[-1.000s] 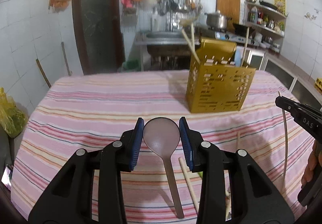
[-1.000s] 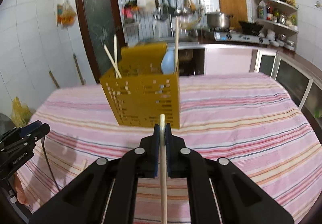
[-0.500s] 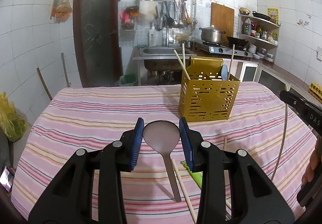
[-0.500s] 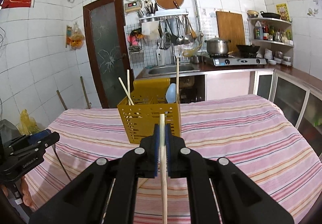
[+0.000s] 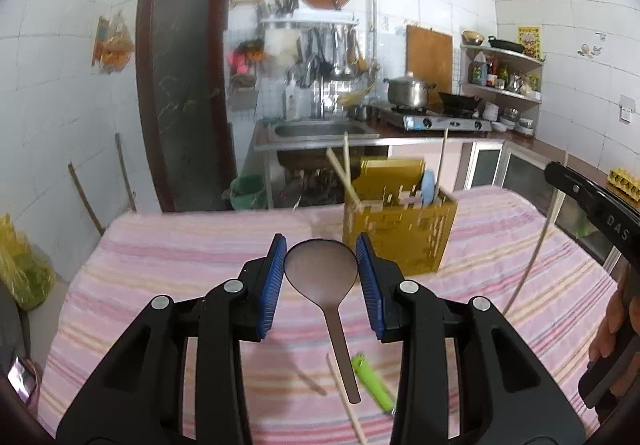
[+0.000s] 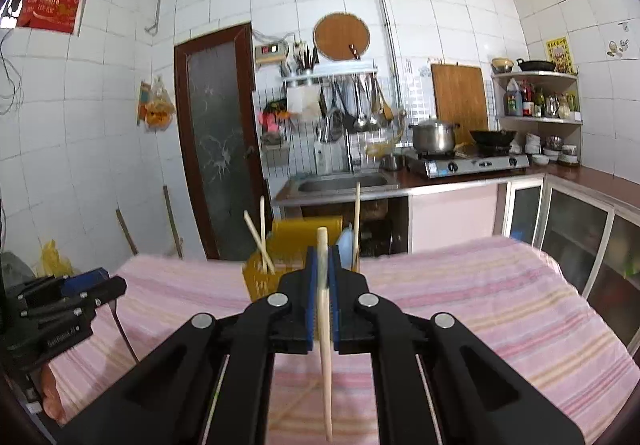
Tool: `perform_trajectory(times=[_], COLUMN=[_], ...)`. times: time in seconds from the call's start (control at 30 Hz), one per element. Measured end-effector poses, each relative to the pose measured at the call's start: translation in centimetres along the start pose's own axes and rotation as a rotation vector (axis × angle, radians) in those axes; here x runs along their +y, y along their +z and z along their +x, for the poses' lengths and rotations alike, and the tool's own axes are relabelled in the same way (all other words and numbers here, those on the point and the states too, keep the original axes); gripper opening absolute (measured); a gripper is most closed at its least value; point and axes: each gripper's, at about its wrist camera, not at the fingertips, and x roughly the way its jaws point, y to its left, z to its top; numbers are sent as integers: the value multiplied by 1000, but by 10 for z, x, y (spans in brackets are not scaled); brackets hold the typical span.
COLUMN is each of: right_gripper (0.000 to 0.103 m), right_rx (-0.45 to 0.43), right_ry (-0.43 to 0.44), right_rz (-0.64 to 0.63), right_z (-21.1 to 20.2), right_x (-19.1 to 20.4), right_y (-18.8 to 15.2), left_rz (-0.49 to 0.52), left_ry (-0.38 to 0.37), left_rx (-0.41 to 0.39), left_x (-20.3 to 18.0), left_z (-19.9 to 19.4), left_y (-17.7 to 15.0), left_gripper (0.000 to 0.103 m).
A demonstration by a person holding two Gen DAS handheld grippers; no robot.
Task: Organize utensils
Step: 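Lift and carry the chopstick and silver spoon above the yellow holder with both tools, then lower the spoon and chopstick into the holder and open both tools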
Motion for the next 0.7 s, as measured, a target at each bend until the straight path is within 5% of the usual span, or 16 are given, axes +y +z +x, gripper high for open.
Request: perform_trajectory(times=[0.43,0.7], right_gripper=[6,6], right_rx=[-151,-104], right_ry=[2,6], right_rz=[-31,-14], right_z=[61,121], right_x=[5,-7], right_y=[111,111], left_rz=[32,14], left_ry=[-8,-20], left_rx=[-196,-165], left_x=[-30,-41], left_z=[53,140], left_y=[126,135], left_gripper=[35,35])
